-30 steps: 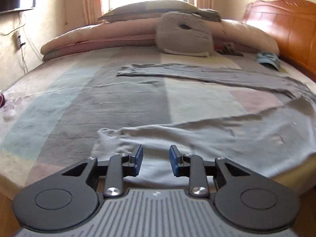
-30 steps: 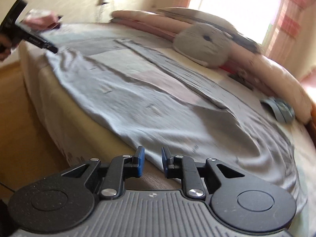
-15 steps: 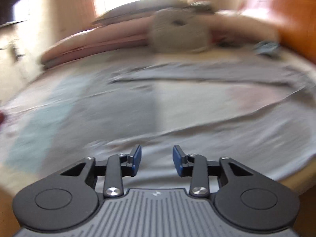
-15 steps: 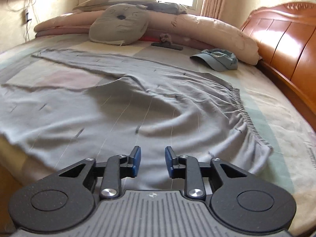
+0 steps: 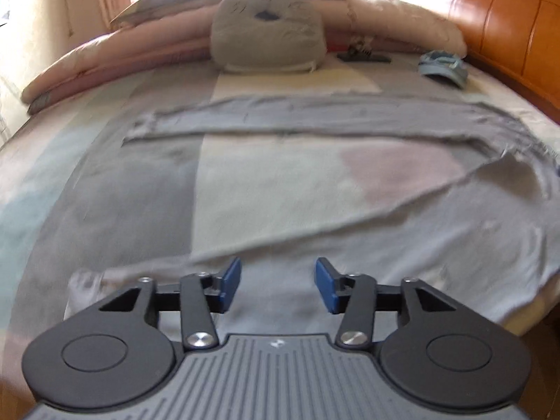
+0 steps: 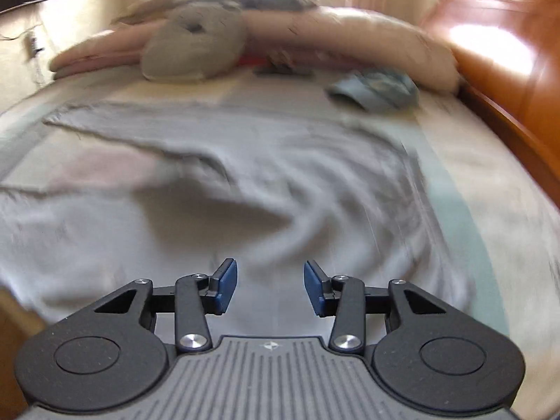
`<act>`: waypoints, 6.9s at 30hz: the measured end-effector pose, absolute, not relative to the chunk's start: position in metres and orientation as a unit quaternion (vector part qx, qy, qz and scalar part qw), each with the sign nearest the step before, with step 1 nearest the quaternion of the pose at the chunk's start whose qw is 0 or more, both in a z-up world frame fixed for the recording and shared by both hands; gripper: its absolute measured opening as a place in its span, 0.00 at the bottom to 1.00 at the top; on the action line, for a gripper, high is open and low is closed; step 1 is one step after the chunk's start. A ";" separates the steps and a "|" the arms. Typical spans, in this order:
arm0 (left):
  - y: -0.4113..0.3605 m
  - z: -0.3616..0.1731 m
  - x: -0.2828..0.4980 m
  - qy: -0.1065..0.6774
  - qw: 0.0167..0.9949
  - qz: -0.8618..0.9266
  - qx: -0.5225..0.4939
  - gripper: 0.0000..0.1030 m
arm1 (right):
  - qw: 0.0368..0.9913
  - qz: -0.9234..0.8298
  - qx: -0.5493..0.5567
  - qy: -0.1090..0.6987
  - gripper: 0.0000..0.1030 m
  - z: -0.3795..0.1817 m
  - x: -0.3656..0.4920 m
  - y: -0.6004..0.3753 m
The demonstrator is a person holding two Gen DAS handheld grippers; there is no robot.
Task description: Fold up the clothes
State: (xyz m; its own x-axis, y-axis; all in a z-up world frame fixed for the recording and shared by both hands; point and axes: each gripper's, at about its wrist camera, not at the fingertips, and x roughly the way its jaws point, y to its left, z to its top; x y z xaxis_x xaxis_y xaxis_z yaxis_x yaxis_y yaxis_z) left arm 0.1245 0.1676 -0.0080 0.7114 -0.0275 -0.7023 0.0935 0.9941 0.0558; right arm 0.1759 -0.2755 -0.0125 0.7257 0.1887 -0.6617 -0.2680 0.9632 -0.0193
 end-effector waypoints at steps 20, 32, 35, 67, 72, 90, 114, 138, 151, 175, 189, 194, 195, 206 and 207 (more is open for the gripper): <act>0.117 0.000 0.179 0.392 0.920 -0.019 0.002 0.57 | 0.821 0.246 -0.216 0.467 0.46 -0.025 0.291 -0.219; 0.094 0.004 0.194 0.388 0.921 -0.033 -0.015 0.57 | 0.847 0.267 -0.135 0.438 0.32 -0.009 0.304 -0.225; 0.088 0.002 0.197 0.393 0.919 -0.035 -0.015 0.57 | 0.848 0.270 -0.138 0.435 0.12 -0.008 0.312 -0.218; 0.083 -0.001 0.205 0.395 0.916 -0.065 -0.024 0.59 | 0.811 0.262 -0.088 0.516 0.12 -0.017 0.296 -0.219; 0.079 0.002 0.202 0.391 0.918 -0.065 -0.021 0.59 | 0.818 0.254 -0.062 0.512 0.10 -0.039 0.318 -0.210; 0.082 0.000 0.190 0.390 0.918 -0.067 -0.036 0.61 | 0.848 0.194 -0.093 0.485 0.05 -0.040 0.350 -0.197; 0.084 -0.012 0.197 0.406 0.909 -0.083 -0.039 0.61 | 0.850 0.212 -0.050 0.480 0.11 -0.040 0.315 -0.197; 0.186 -0.033 0.158 0.471 0.878 -0.062 -0.059 0.67 | 0.811 0.262 0.068 0.519 0.50 -0.037 0.252 -0.125; 0.152 -0.005 0.195 0.451 0.886 -0.092 -0.052 0.68 | 0.854 0.204 0.092 0.470 0.50 -0.001 0.252 -0.177; 0.008 -0.014 0.228 0.481 0.868 -0.059 -0.111 0.72 | 0.798 0.411 0.031 0.441 0.50 -0.020 0.502 -0.295; -0.016 -0.034 0.210 0.511 0.847 -0.076 -0.128 0.73 | 0.636 0.532 0.056 0.557 0.53 -0.066 0.615 -0.274; -0.018 -0.037 0.215 0.509 0.848 -0.077 -0.126 0.76 | 0.614 0.552 0.066 0.561 0.53 -0.071 0.629 -0.248; -0.019 -0.036 0.216 0.509 0.848 -0.076 -0.124 0.76 | 0.609 0.555 0.063 0.563 0.53 -0.071 0.630 -0.247; -0.017 -0.040 0.219 0.507 0.848 -0.072 -0.133 0.78 | 0.588 0.552 0.077 0.587 0.23 -0.084 0.631 -0.277; -0.017 -0.040 0.220 0.507 0.849 -0.071 -0.131 0.78 | 0.597 0.551 0.064 0.580 0.18 -0.082 0.628 -0.271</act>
State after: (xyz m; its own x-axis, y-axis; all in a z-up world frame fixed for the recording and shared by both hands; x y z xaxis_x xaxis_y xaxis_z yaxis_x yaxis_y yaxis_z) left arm 0.2201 -0.0174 -0.0398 0.4751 -0.2533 -0.8427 -0.0122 0.9557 -0.2941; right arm 0.6281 -0.2714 -0.0820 -0.2794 0.7314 -0.6220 -0.5832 0.3853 0.7151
